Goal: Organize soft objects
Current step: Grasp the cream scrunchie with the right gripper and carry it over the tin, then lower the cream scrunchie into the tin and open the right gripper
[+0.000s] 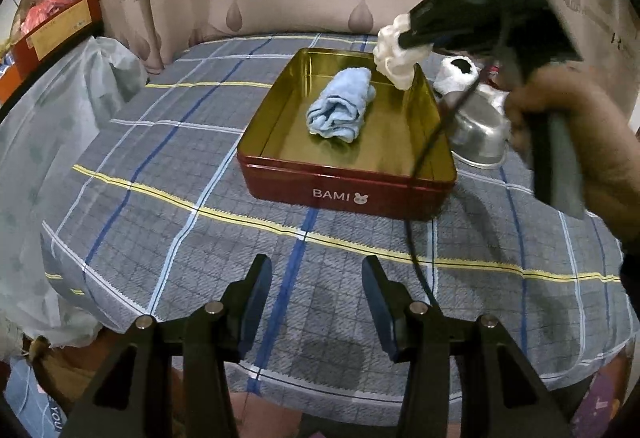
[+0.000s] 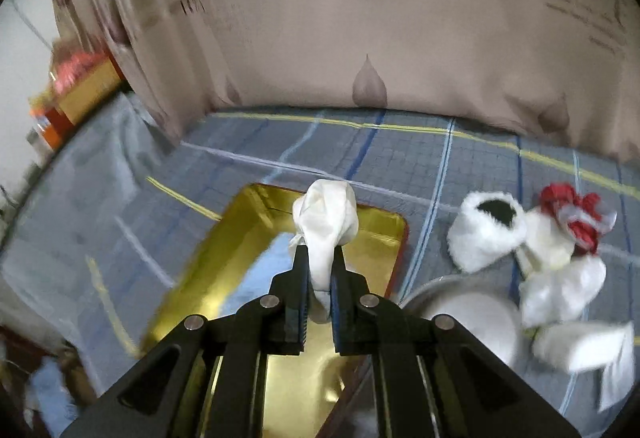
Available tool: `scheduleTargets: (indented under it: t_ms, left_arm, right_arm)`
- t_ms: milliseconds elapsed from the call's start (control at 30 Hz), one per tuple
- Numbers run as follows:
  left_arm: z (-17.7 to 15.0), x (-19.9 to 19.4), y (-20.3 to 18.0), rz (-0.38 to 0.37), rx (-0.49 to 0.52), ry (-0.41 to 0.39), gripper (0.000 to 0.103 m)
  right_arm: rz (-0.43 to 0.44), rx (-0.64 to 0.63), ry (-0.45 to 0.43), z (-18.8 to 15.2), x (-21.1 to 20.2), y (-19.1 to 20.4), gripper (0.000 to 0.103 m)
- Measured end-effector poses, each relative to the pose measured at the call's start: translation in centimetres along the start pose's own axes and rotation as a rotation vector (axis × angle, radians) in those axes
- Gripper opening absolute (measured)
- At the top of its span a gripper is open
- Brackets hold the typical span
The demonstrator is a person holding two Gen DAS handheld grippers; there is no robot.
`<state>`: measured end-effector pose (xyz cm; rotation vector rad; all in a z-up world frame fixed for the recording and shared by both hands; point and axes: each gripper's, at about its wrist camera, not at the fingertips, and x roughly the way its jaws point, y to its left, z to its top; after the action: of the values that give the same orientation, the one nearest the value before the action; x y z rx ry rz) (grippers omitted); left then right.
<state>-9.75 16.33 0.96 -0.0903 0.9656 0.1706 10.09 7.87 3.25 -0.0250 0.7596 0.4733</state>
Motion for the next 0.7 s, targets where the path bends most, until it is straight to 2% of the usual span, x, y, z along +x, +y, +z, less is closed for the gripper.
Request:
scheduleTargets:
  t_ms: [167,267,333,467,500,533,567,600,633,700]
  left_arm:
    - [0.1,0.5,0.7,-0.013,-0.026,0.024,0.048]
    - [0.2,0.6,1.0,-0.015,-0.035,0.028,0.048]
    - [0.2,0.7,1.0,-0.017,-0.036,0.032,0.048]
    - [0.1,0.8,1.0,-0.015,-0.031,0.034,0.048]
    - [0.1,0.9,1.0,-0.014,-0.029,0.034,0.048]
    - [0.0,0.9,1.0,-0.012,-0.029,0.034,0.048]
    - [0.0,1.0,1.0,-0.012,-0.031,0.035,0.048]
    - [0.0,1.0,1.1,-0.015,-0.033,0.035,0.048]
    - [0.0,1.0,1.1,-0.019,-0.034,0.034,0.048]
    - [0.0,1.0,1.0,-0.014,-0.032,0.031,0.048]
  right_arm:
    - [-0.096,-0.081,0.051,-0.3,3.6,0.9,0.009]
    - [-0.115,-0.115,0.070,-0.6,5.0,1.6,0.009]
    - [-0.157,-0.176,0.082,-1.0,5.9,2.7,0.009]
    - [-0.209,-0.266,0.102,-1.7,7.2,4.6,0.015]
    - [-0.225,-0.294,0.104,-1.9,7.4,5.2,0.023]
    - [-0.236,-0.304,0.092,-2.0,7.3,5.5,0.039]
    - [-0.235,-0.308,0.074,-2.0,7.0,5.7,0.050]
    - [-0.233,-0.307,0.062,-1.9,6.7,5.9,0.071]
    - [-0.233,-0.305,0.043,-1.9,6.2,5.9,0.080]
    - [-0.236,-0.305,-0.015,-2.1,4.6,6.2,0.080]
